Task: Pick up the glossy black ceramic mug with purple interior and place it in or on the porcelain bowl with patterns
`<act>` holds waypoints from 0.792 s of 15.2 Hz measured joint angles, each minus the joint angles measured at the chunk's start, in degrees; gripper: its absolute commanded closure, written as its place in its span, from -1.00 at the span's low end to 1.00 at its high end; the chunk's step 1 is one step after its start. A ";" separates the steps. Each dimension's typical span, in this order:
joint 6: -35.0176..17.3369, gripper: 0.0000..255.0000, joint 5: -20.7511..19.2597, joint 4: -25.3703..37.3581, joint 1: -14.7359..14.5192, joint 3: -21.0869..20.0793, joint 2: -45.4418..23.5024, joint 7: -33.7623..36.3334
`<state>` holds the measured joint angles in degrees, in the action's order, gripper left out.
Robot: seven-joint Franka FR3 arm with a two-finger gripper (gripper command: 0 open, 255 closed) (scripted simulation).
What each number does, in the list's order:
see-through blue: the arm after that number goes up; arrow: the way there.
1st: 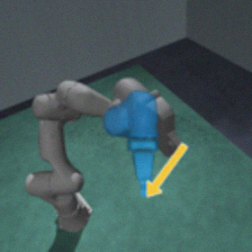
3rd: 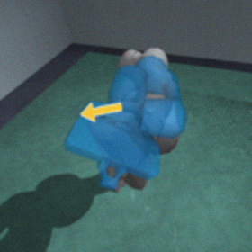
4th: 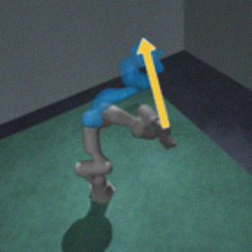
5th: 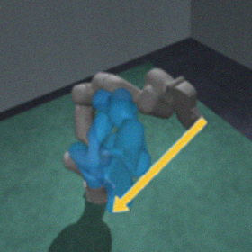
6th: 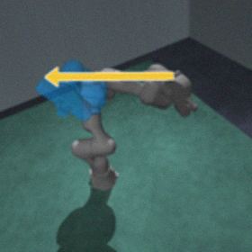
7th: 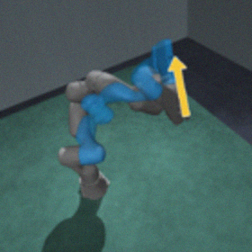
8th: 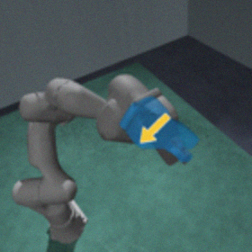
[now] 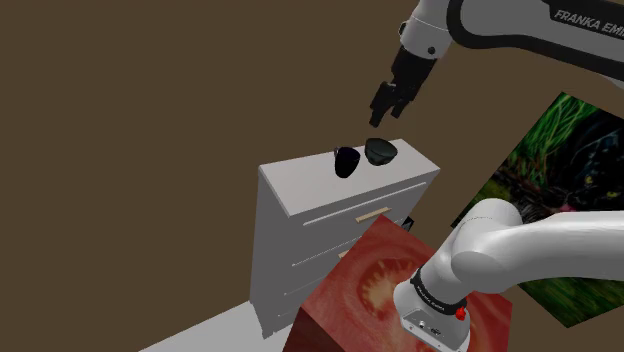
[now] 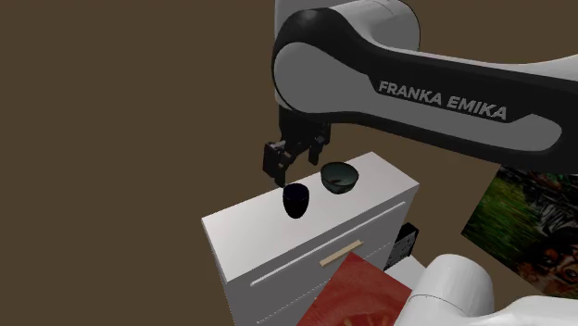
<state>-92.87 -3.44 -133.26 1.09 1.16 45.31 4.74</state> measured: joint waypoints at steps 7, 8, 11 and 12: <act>-8.04 -1.00 -1.48 -3.83 0.80 2.55 -5.22 -2.10; -9.80 -1.00 -1.73 -3.75 0.93 3.08 -7.22 -2.52; -15.35 -1.00 -2.70 -6.18 1.59 4.98 -10.86 -4.16; -17.06 -1.00 -2.96 -6.84 1.80 5.60 -12.09 -4.70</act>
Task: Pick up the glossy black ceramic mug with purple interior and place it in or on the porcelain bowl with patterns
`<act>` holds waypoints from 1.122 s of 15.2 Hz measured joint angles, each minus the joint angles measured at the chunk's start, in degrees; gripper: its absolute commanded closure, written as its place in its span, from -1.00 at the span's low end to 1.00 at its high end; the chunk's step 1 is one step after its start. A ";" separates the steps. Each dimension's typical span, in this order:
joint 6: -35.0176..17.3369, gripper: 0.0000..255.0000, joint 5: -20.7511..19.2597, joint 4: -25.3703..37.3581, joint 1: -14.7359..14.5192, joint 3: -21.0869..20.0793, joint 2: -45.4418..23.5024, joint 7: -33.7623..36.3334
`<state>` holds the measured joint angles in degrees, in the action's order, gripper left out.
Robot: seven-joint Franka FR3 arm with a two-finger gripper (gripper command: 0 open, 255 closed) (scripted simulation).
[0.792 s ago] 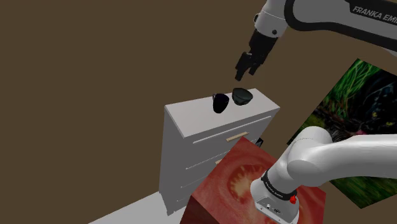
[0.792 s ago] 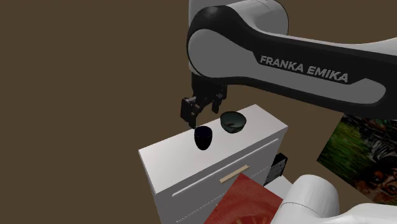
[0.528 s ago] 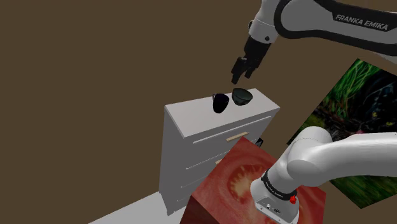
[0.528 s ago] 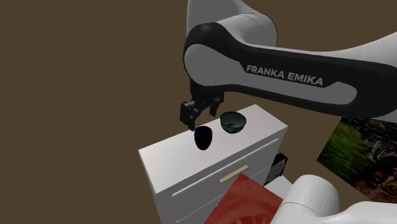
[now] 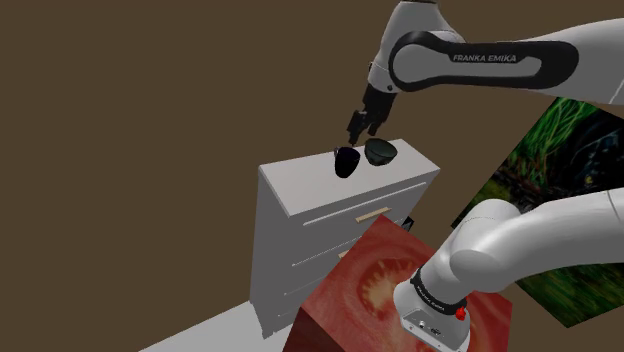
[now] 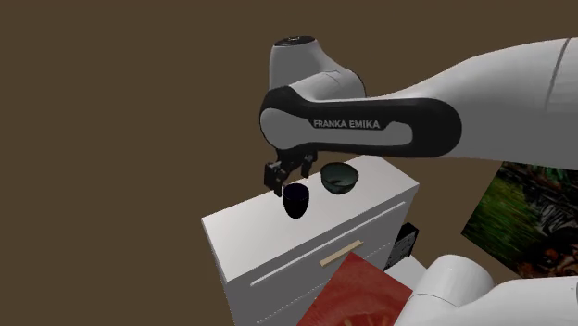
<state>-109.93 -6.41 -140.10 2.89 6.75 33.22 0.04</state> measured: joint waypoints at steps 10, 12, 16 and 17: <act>-16.48 -1.00 -0.04 1.27 0.71 4.59 -19.51 -4.30; -18.02 -1.00 0.11 1.67 0.92 5.17 -21.61 -5.11; -21.43 -1.00 0.23 0.23 1.03 5.53 -23.63 -5.45; -22.32 -1.00 0.35 0.13 1.00 5.59 -24.41 -5.52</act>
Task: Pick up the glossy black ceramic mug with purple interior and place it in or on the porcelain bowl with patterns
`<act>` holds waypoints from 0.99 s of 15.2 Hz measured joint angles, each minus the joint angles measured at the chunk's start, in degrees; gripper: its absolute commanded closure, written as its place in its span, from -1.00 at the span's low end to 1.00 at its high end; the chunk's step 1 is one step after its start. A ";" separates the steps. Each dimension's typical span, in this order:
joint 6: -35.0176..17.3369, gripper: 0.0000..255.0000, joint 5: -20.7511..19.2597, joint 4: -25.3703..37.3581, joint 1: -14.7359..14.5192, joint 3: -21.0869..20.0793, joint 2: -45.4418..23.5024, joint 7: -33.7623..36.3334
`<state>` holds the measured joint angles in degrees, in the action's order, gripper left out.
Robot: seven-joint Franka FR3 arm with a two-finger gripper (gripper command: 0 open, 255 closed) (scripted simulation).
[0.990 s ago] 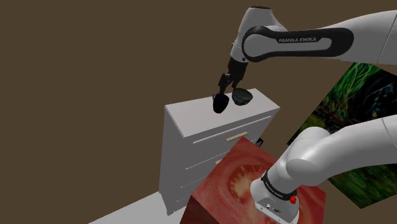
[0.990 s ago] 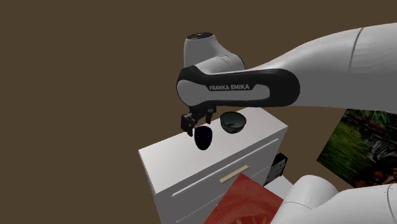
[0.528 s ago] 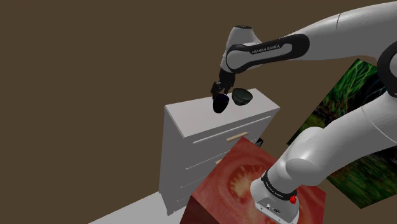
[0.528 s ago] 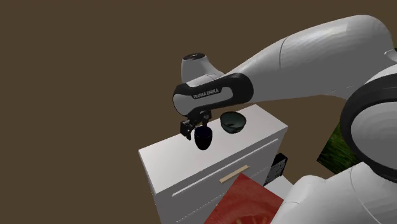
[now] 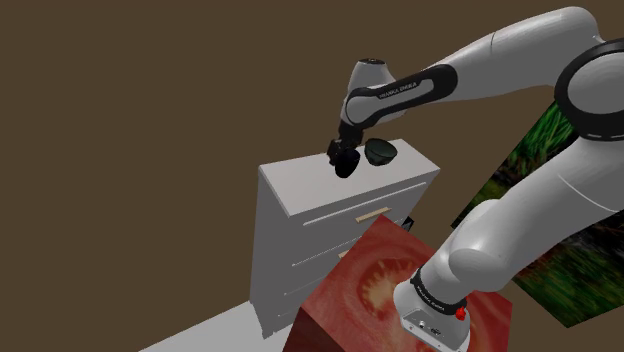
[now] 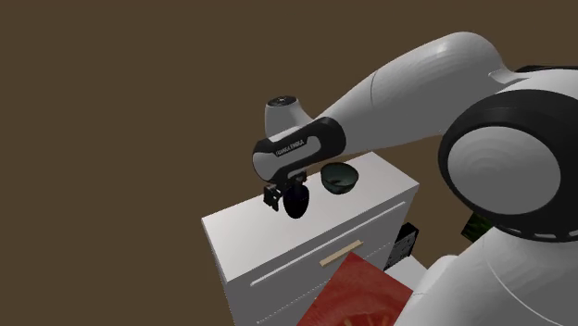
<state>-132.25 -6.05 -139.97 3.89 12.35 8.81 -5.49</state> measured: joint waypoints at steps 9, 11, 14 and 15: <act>-2.18 1.00 0.17 -0.77 0.04 0.18 -1.40 -0.21; -2.18 1.00 0.17 -0.77 0.04 0.18 -1.40 -0.21; -2.18 1.00 0.17 -0.77 0.03 0.18 -1.40 -0.21; -2.18 1.00 0.17 -0.78 0.04 0.18 -1.40 -0.20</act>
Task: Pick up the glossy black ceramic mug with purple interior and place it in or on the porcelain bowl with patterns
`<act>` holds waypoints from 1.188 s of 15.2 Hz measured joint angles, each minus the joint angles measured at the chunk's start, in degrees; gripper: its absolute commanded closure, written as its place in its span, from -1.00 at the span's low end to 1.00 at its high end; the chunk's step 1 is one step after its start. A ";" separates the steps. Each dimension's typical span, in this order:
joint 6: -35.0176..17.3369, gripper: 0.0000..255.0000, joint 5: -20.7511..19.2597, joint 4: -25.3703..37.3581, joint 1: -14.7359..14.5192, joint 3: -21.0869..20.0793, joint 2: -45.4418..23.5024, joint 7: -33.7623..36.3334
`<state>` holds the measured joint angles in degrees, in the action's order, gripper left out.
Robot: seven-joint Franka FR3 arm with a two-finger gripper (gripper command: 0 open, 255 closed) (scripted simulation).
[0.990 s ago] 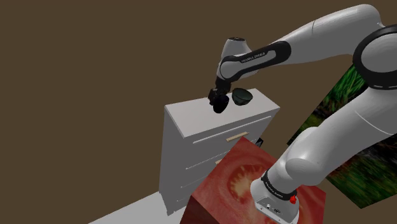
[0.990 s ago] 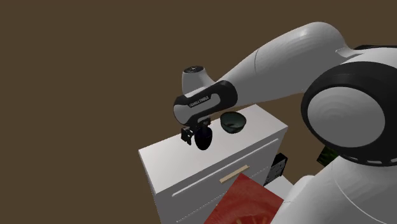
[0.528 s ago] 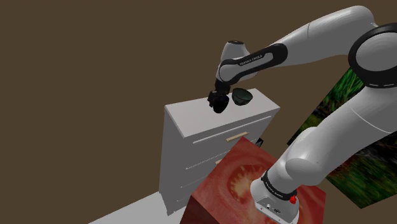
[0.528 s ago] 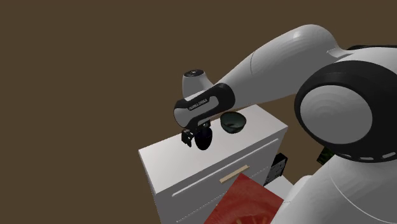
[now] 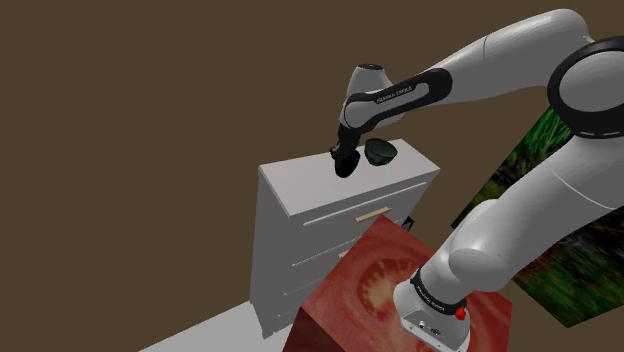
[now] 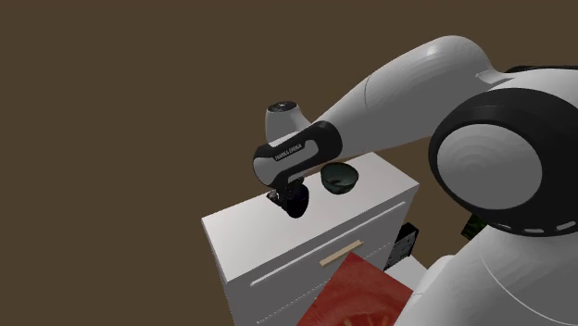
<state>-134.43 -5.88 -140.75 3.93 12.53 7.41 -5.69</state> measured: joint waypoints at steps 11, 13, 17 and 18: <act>5.12 1.00 -0.36 2.02 0.00 -0.31 3.16 0.23; 6.73 1.00 -0.40 2.89 0.01 -0.36 3.90 0.19; 10.05 1.00 -0.50 4.61 0.00 -0.55 5.52 0.22; 10.90 1.00 -0.56 4.94 0.01 -0.62 6.04 0.25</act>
<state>-123.53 -6.44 -135.81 3.93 11.91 13.45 -5.44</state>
